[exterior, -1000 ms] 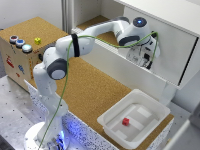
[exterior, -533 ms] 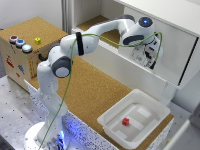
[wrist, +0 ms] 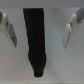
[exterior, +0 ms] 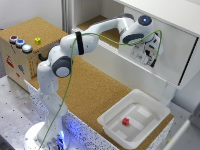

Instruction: Slide the door to the left, then let it go

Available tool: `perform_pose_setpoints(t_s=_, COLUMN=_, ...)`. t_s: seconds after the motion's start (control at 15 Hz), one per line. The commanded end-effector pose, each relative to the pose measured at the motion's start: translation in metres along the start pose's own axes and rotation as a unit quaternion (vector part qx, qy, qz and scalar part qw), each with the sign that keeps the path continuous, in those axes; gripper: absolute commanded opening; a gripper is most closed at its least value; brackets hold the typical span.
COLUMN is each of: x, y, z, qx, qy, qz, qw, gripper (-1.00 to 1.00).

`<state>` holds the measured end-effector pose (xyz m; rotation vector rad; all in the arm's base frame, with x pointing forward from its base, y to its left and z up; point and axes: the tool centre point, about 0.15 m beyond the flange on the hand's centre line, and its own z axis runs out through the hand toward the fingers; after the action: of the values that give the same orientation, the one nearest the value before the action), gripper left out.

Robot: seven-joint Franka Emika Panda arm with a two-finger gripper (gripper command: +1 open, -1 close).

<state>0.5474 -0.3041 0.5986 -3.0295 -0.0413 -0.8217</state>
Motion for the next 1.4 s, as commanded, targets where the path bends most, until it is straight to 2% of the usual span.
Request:
perform_pose_setpoints(t_s=0.0, x=0.000, y=-0.002, z=0.009, qx=-0.048, qy=0.004, qz=-0.001, qw=0.999, gripper=1.00)
perform_pose_setpoints(t_s=0.07, x=-0.001, y=-0.003, z=0.009, qx=-0.052, qy=0.006, qz=0.000, qw=0.999, gripper=1.00)
perform_pose_setpoints(t_s=0.13, x=-0.001, y=-0.004, z=0.009, qx=-0.049, qy=0.005, qz=0.001, qw=0.999, gripper=-1.00)
perform_pose_setpoints(t_s=0.47, x=-0.006, y=-0.012, z=0.013, qx=-0.043, qy=0.005, qz=0.002, qw=0.999, gripper=-1.00)
perform_pose_setpoints(t_s=0.73, x=-0.013, y=-0.014, z=0.021, qx=-0.059, qy=0.014, qz=0.016, qw=0.998, gripper=-1.00)
perform_pose_setpoints(t_s=0.93, x=-0.016, y=-0.019, z=0.025, qx=-0.094, qy=0.037, qz=0.031, qw=0.994, gripper=-1.00)
perform_pose_setpoints(t_s=1.0, x=-0.017, y=-0.020, z=0.026, qx=-0.088, qy=0.033, qz=0.042, qw=0.995, gripper=-1.00)
perform_pose_setpoints(t_s=1.13, x=-0.021, y=-0.024, z=0.031, qx=-0.100, qy=0.036, qz=0.064, qw=0.992, gripper=-1.00)
perform_pose_setpoints(t_s=1.33, x=-0.025, y=-0.032, z=0.032, qx=-0.092, qy=0.032, qz=0.090, qw=0.991, gripper=-1.00)
